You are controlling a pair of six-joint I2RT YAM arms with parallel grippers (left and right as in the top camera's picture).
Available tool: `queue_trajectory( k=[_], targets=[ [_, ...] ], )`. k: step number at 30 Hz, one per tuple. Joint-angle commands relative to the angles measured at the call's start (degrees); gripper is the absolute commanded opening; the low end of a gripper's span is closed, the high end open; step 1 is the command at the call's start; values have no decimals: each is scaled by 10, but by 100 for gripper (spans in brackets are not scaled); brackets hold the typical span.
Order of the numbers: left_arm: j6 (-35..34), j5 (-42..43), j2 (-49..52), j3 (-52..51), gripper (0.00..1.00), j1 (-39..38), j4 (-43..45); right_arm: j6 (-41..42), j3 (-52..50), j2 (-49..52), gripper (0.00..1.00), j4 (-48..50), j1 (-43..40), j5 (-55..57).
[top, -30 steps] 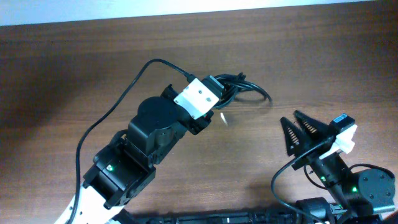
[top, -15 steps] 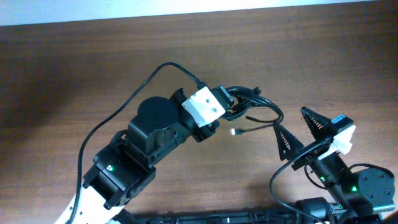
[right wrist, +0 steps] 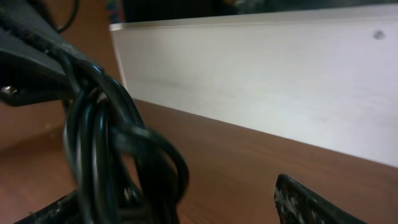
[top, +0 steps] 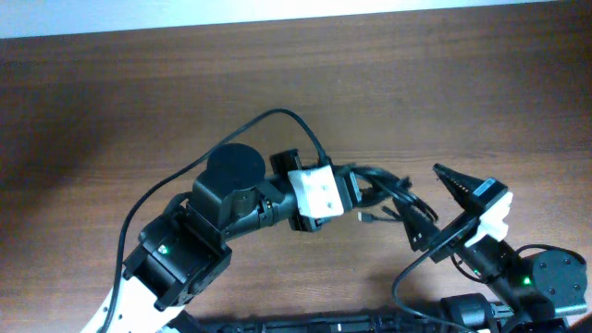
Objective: Untangle cables
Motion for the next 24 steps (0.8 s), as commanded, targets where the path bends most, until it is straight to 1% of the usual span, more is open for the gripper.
queue_trajectory(
  k=[1,4,5,6,7,8,9,10,11,14,15,17,18,19,20,21,22,24],
  targets=[
    [57,86,-2,8,0,1,0,-40,7,-3,80,9,-4,-58],
    [60,119,-2,8,0,1,0,-39,7,-3,80,9,-4,-58],
    [75,144,-2,8,0,1,-4,-39,7,-3,79,9,-4,-59],
    [91,164,-2,8,0,1,-10,-40,7,-3,75,9,-4,-63],
    [91,165,-2,8,0,1,-10,-40,7,-3,70,9,-4,-68],
    [91,165,-1,8,0,1,-10,-40,7,-3,60,10,-4,-69],
    [91,165,2,8,0,1,-9,-40,7,-3,44,11,-4,-69],
    [91,161,4,8,0,1,-9,-39,7,-3,32,11,-4,-69],
    [90,156,7,8,0,1,-9,-39,7,-3,22,11,-4,-69],
    [90,141,8,8,0,1,-9,-39,7,-3,10,11,-4,-70],
    [90,132,8,8,0,1,-7,-39,7,-3,8,11,-4,-71],
    [90,104,8,8,6,1,-5,-39,7,-3,5,14,-4,-71],
    [90,94,8,8,6,1,-5,-39,7,-3,4,18,-4,-71],
    [89,75,8,8,4,1,-5,-39,7,-3,4,19,-4,-66],
    [70,42,8,8,0,1,-3,-39,7,-3,4,17,-4,-56],
    [31,-12,8,8,0,1,3,-39,7,-3,4,13,-4,-42],
    [-27,-87,8,8,0,1,9,-38,7,-3,4,10,-4,-28],
    [-93,-186,7,8,0,1,10,-16,7,-3,4,5,-4,13]
  ],
)
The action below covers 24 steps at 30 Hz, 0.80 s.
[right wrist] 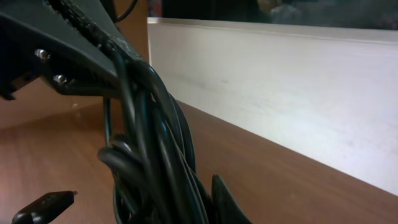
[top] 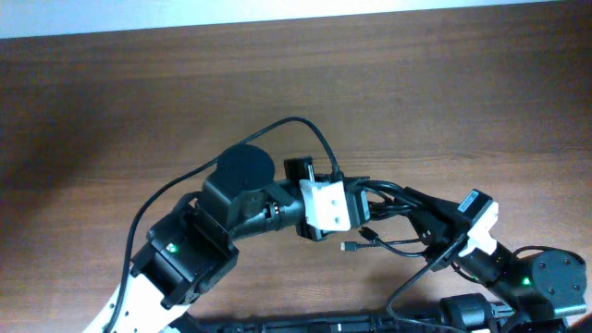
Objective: Untangle cables
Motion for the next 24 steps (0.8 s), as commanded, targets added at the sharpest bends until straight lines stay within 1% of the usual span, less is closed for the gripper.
queue_trajectory(
  k=[1,6,9,15,16,17,19,20,21,22,24],
  targets=[
    [-121,-226,-2,8,0,16,2,40,7,-5,4,-2,-5,92],
    [-124,-229,-2,8,0,16,-3,51,7,-5,4,-29,-5,150],
    [-124,-229,-2,8,0,16,-4,76,7,-5,4,-39,-5,192],
    [-127,-233,-2,8,0,16,-9,76,7,-5,4,-41,-5,197],
    [-157,-254,-2,8,0,16,-9,82,7,-5,4,-41,-5,202],
    [-198,-294,-2,8,0,16,-9,91,7,-5,4,-40,-5,206],
    [-246,-333,-2,8,0,16,-16,92,7,-5,4,-39,-5,206],
    [-259,-334,-2,8,0,16,-18,96,7,-5,4,-39,-5,206],
    [-279,-334,-2,8,3,16,-19,98,8,-5,4,-39,-4,206],
    [-307,-334,-2,8,11,16,-20,98,8,-5,4,-37,-5,207],
    [-321,-332,-2,8,28,16,-19,98,8,-5,4,-36,-5,206]
  ],
)
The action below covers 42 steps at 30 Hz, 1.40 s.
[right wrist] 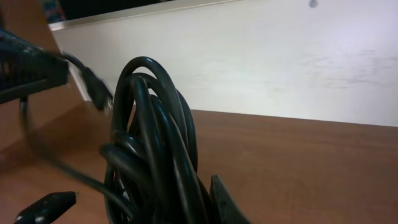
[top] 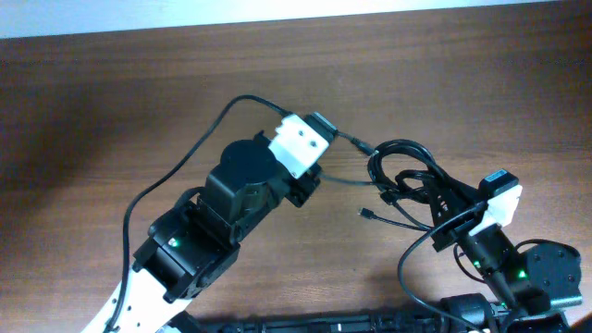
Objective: Untangle cables
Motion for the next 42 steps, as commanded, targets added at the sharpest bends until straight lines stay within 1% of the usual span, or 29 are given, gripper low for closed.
queue_trajectory(
  k=[1,2,3,5,7,8,10,11,14,15,17,24,25,26,27,28,30,31,33,34,40,41,42],
  targets=[
    [-53,-38,-10,8,59,5,-1,5,8,-8,4,7,-4,20],
    [-53,-38,-10,8,80,5,-1,5,7,-8,4,7,-4,20],
    [-53,-38,-10,8,88,5,-1,5,7,-8,4,7,-4,19],
    [-53,-38,-10,8,98,5,-1,5,7,-8,4,8,-4,13],
    [-47,-38,-10,8,99,5,0,5,8,-8,4,10,-4,13],
    [-27,-26,-10,8,99,5,0,5,7,-8,4,10,-4,11],
    [47,47,-10,8,99,5,1,4,7,-8,4,10,-4,-4],
    [68,71,-10,8,99,5,2,-4,7,-8,4,10,-4,-16],
    [170,202,-10,8,99,5,2,-91,7,-8,4,12,-4,-107],
    [191,243,-10,8,99,5,2,-97,8,-8,4,13,-4,-123],
    [208,287,-10,8,99,5,2,-97,7,-8,4,16,-4,-125],
    [207,288,-10,8,100,5,10,-106,7,-8,4,31,-4,-169],
    [208,289,-10,8,99,5,10,-112,7,-8,4,32,-4,-177],
    [208,288,-9,8,80,5,11,-112,7,-8,4,31,-4,-179],
    [207,288,-9,8,54,5,11,-112,7,-8,4,31,-4,-179],
    [207,288,-9,8,38,5,11,-112,7,-8,4,32,-4,-179],
    [208,288,-9,8,20,5,13,-112,7,-8,4,36,-4,-186],
    [208,288,-9,8,13,5,13,-112,7,-8,4,38,-4,-187],
    [208,288,-9,8,3,5,13,-112,8,-8,4,38,-4,-188],
    [207,288,-9,8,0,5,13,-112,7,-8,4,38,-4,-189],
    [207,289,-9,8,0,5,21,-112,8,-8,4,40,-4,-189],
    [207,297,-9,8,12,5,20,-112,8,-8,4,40,-4,-191],
    [207,308,-7,8,34,5,19,-112,7,-8,4,42,-4,-191]
  ],
)
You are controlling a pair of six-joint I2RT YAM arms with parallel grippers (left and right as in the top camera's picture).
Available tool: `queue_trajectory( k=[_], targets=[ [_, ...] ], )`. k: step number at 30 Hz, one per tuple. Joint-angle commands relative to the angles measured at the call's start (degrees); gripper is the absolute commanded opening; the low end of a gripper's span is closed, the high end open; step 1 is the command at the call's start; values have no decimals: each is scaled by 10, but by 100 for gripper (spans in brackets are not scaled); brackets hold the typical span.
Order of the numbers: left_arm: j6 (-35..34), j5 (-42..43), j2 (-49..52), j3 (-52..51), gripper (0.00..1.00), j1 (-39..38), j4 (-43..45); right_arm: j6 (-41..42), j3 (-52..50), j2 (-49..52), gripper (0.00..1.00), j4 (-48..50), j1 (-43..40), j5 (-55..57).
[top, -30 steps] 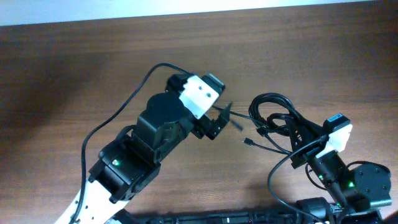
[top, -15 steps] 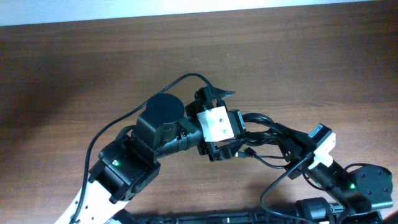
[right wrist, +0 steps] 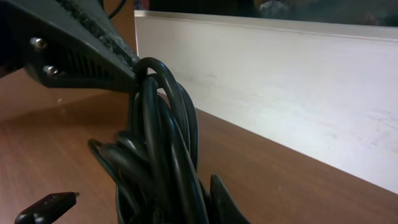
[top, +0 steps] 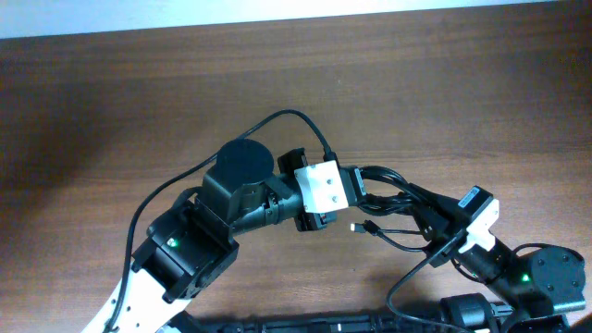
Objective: Untangle cables
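A bundle of black cables (top: 400,196) lies in loops between my two grippers. My left gripper (top: 359,183), with its white body, has its tips at the bundle's left end and looks shut on the top loops. In the right wrist view one of its fingers (right wrist: 81,46) presses on the top of the cable bundle (right wrist: 163,143). My right gripper (top: 442,220) is shut on the bundle's right end, and one of its fingertips (right wrist: 225,200) shows beside the strands. A loose plug (top: 356,227) hangs off the bundle toward the front, its tip (right wrist: 46,205) resting low on the table.
The brown wooden table (top: 139,83) spreads out to the back and left. A white wall (right wrist: 298,93) runs along its far edge. The left arm's own cable (top: 277,120) arcs over its wrist.
My left gripper was up and to the left with one strand stretched out from the bundle. Now it is back down against the bundle's left end, and the loops lie flatter and longer.
First my left gripper held the bundle while my right gripper stood open beside it. Then the right gripper was shut on the bundle's right end. Then the left gripper was away at the upper left with a strand stretched. Now both grippers meet at the bundle.
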Motion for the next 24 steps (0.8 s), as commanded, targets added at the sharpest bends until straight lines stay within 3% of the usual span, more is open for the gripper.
queue_trajectory(
  k=[1,4,5,7,8,15,18,24],
  targets=[
    [4,16,-4,8,34,2,4,0,7,-8,4,9,-4,-22],
    [4,16,7,8,33,2,4,0,7,-8,4,15,-4,-35],
    [4,16,8,8,28,2,4,0,7,-8,4,15,-4,-35],
    [4,16,9,8,6,2,7,0,7,-8,4,15,-4,-35],
    [4,16,9,8,0,2,8,0,7,-8,4,15,-4,-35],
    [-1,16,9,8,0,2,22,-9,7,-8,4,8,-4,-32],
    [-50,16,8,8,0,2,72,-13,7,-8,4,-1,-4,-28],
    [-78,25,2,8,0,2,190,-13,7,-8,4,-16,-4,-7]
  ],
)
